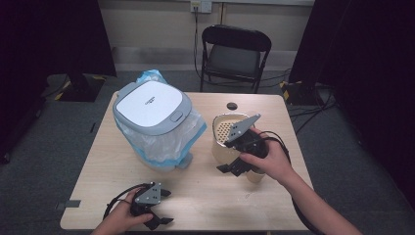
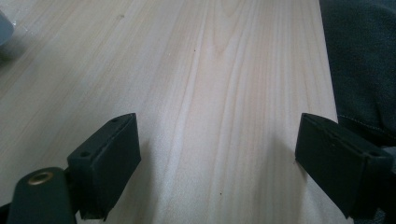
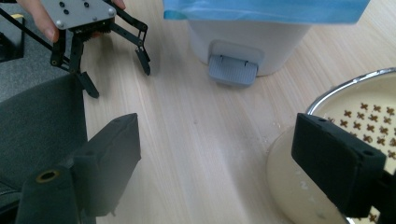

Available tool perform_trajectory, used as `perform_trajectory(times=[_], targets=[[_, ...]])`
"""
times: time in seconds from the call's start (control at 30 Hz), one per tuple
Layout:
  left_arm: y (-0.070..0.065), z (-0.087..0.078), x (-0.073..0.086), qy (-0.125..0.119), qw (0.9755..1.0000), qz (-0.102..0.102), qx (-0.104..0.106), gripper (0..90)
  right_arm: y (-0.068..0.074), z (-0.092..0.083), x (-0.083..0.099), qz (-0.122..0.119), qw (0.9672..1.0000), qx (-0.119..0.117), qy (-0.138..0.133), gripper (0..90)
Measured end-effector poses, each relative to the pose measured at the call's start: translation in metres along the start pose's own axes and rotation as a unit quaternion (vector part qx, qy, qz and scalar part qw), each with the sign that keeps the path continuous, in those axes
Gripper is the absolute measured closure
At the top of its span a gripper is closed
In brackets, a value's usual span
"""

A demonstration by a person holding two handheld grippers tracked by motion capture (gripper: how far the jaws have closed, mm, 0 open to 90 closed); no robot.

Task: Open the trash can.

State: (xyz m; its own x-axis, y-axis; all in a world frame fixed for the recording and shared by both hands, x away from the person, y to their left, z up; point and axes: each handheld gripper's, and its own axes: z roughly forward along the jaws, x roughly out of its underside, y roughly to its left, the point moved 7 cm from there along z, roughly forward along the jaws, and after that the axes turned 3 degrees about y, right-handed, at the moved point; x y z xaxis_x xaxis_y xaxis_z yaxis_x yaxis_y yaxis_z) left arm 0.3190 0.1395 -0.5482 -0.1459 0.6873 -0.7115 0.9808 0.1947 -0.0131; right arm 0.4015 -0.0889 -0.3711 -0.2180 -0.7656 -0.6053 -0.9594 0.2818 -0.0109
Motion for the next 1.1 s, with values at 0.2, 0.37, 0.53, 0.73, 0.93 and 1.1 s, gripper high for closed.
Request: perform_trajectory(times=[0.2,0.37,0.53,0.73,0.93,1.1], targets=[[0.0,0.0,0.0,0.0,1.0,0.0,0.0,13.3,-0.003,0.001,-0.009,-0.002,1.0,0.0,0.001,15.1],[0.0,0.0,0.0,0.003,1.0,0.001,0.0,13.1,-0.008,0.005,-0.019,-0.005,1.0,-0.003,0.003,15.2],[0.0,0.0,0.0,0.003,1.0,0.001,0.0,12.9,-0.01,0.006,-0.028,-0.006,1.0,-0.005,0.0,15.1],[0.0,0.0,0.0,0.003,1.0,0.002,0.001,12.8,-0.011,0.006,-0.04,-0.01,0.9999,-0.009,0.002,15.1],[0.0,0.0,0.0,0.003,1.0,0.002,0.002,12.4,-0.014,0.005,-0.052,-0.012,0.9998,-0.013,0.0,15.1],[0.0,0.0,0.0,0.006,1.0,0.003,0.003,12.0,-0.017,0.004,-0.061,-0.013,0.9998,-0.015,-0.01,15.0]])
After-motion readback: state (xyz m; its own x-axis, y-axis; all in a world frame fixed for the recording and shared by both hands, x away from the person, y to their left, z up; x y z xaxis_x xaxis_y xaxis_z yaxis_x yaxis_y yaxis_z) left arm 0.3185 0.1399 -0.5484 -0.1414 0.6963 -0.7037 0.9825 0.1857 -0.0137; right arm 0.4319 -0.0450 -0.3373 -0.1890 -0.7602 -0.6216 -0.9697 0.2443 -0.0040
